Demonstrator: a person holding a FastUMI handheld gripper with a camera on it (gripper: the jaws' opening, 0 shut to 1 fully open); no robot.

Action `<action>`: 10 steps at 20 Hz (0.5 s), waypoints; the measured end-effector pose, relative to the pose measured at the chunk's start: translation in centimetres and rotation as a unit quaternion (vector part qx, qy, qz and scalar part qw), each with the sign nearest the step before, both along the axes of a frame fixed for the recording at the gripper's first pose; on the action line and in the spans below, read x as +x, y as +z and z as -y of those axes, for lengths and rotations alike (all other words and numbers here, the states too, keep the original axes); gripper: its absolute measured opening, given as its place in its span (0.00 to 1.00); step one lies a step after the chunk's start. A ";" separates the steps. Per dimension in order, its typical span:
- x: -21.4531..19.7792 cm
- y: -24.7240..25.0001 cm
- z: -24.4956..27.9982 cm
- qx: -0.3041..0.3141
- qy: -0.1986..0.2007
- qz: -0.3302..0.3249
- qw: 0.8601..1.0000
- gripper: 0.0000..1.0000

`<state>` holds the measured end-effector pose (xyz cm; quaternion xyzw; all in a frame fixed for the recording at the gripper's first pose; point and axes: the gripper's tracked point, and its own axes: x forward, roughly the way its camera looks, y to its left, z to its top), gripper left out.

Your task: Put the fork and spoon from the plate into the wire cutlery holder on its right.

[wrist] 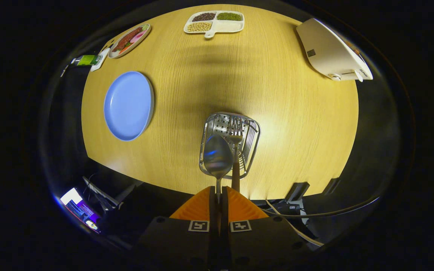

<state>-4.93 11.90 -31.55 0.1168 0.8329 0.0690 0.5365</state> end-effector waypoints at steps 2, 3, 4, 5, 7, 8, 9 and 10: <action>0.0 -0.6 0.4 -0.010 0.007 -0.021 1.000 0.06; 0.0 -0.9 0.5 -0.012 0.006 -0.030 0.999 0.05; 0.0 -1.2 0.6 -0.012 0.006 -0.038 0.999 0.05; 0.0 -1.4 0.6 -0.011 0.006 -0.044 0.999 0.06; 0.3 -1.7 0.5 -0.009 0.008 -0.052 0.999 0.06; 0.4 -2.0 0.6 -0.009 0.010 -0.051 0.999 0.08; 0.6 -2.1 0.6 -0.008 0.009 -0.050 0.999 0.08; 0.7 -2.2 0.6 -0.008 0.007 -0.044 0.999 0.09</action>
